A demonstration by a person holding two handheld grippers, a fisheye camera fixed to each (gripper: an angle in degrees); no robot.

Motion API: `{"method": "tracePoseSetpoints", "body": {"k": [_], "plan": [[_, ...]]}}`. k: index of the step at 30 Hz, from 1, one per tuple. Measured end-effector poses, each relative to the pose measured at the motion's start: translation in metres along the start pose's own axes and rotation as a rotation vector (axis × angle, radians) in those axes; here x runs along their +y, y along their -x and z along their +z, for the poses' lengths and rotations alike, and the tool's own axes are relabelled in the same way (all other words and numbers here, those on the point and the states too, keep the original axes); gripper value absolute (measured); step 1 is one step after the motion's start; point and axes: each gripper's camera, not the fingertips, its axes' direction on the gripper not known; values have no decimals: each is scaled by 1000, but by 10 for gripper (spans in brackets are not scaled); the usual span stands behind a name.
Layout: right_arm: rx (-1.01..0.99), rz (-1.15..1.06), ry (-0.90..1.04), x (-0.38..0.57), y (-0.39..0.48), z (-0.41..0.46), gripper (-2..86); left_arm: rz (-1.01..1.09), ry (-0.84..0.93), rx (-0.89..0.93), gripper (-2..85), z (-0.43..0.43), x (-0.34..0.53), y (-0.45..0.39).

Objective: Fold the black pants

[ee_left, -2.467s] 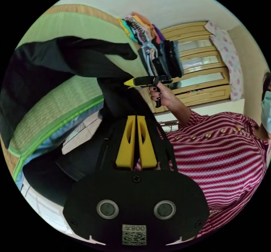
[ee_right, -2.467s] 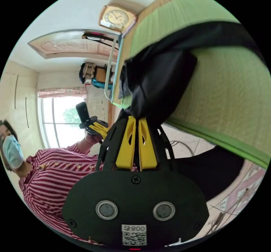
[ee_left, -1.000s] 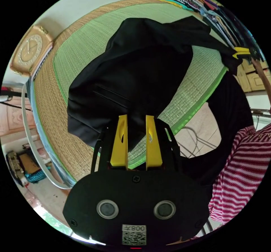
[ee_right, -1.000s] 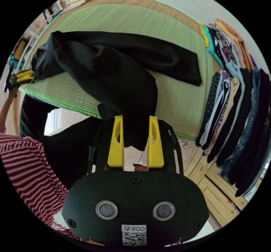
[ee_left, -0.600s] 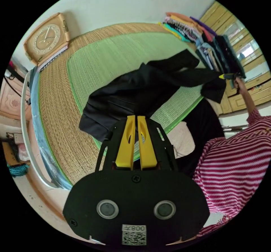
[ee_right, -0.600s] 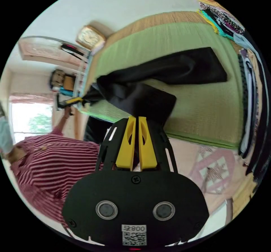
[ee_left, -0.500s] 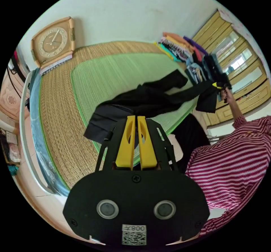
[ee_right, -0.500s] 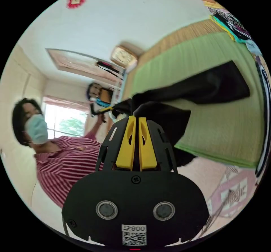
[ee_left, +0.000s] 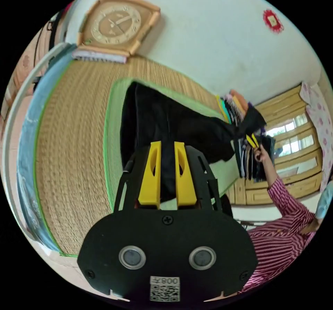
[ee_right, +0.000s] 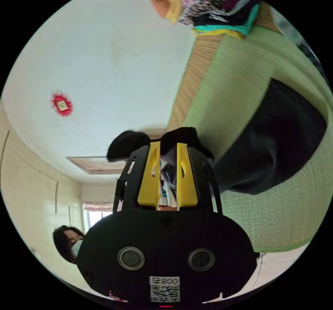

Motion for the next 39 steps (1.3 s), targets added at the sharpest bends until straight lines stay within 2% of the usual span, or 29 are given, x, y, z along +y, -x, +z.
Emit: {"method": "tracePoseSetpoints", "body": {"k": [3,7,12,14,21,23,26,29,35,39], "plan": [[37,46,-51,9,-51,-5,79,18,149,-62,72,42,15,2],[115,41,-81,8,-76,-15,73,39,191,-216,31,55,13,6],[483,4,136,3,-103,23,26,76,252,-259,6,50,8,15],[547,-14,198,10,-114,36,13,91,277,-293,3,46,13,19],[473,-99,356,82,-132,31,7,-15,300,-373,1,2,49,67],[480,-114,295,101,-132,6,13,-39,285,-382,1,-9,54,77],[539,-63,77,115,-140,-64,43,-31,239,-407,3,-22,55,78],[501,16,-96,117,-161,-122,80,5,210,-362,6,-25,52,77],[515,65,-54,84,-178,-122,96,1,203,-240,40,-27,47,88],[441,103,-63,76,-192,-127,75,-216,124,22,72,-31,66,124]]}}
